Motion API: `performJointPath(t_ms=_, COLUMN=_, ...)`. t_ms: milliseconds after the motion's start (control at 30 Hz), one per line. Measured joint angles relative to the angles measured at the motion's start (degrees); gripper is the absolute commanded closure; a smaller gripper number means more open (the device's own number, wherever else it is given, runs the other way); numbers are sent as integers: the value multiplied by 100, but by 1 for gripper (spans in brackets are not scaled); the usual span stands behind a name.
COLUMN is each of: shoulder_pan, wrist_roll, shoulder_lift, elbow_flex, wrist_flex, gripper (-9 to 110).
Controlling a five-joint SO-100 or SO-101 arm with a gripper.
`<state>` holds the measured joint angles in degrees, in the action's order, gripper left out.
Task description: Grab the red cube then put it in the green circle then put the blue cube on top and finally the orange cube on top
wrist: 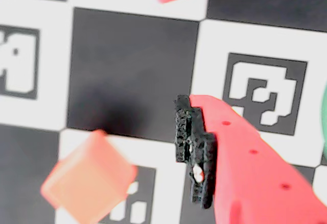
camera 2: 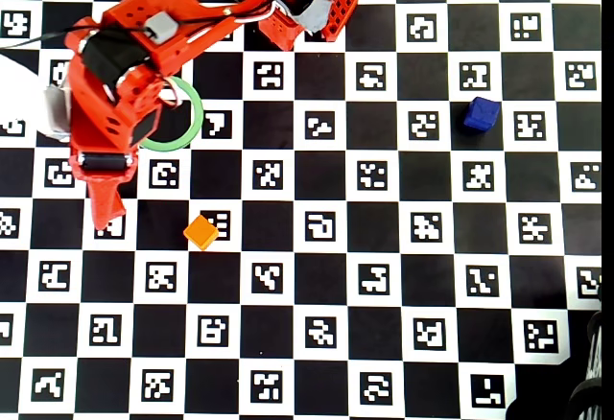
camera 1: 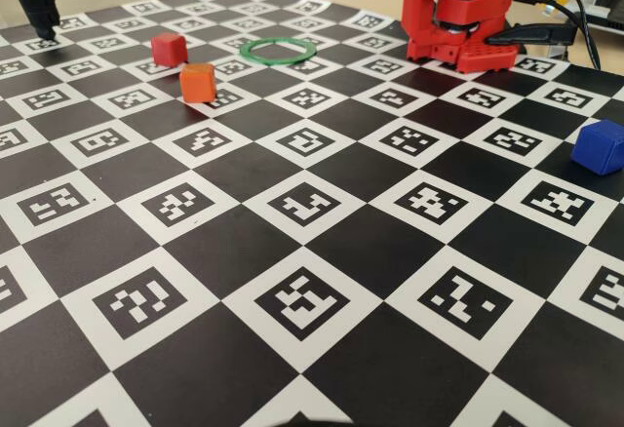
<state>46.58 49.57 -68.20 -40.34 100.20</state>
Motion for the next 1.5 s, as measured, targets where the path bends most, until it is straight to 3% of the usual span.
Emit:
performJointPath(t_ms=633, shoulder_pan=149, wrist_roll=255, shoulder_lift=896, elbow_flex=-202, wrist_flex=-176, gripper=58)
performJointPath(t_ms=1500, shoulder_pan=211, wrist_roll=123, shoulder_lift=1441, elbow_flex=-1784, wrist_flex=-2092, gripper=57)
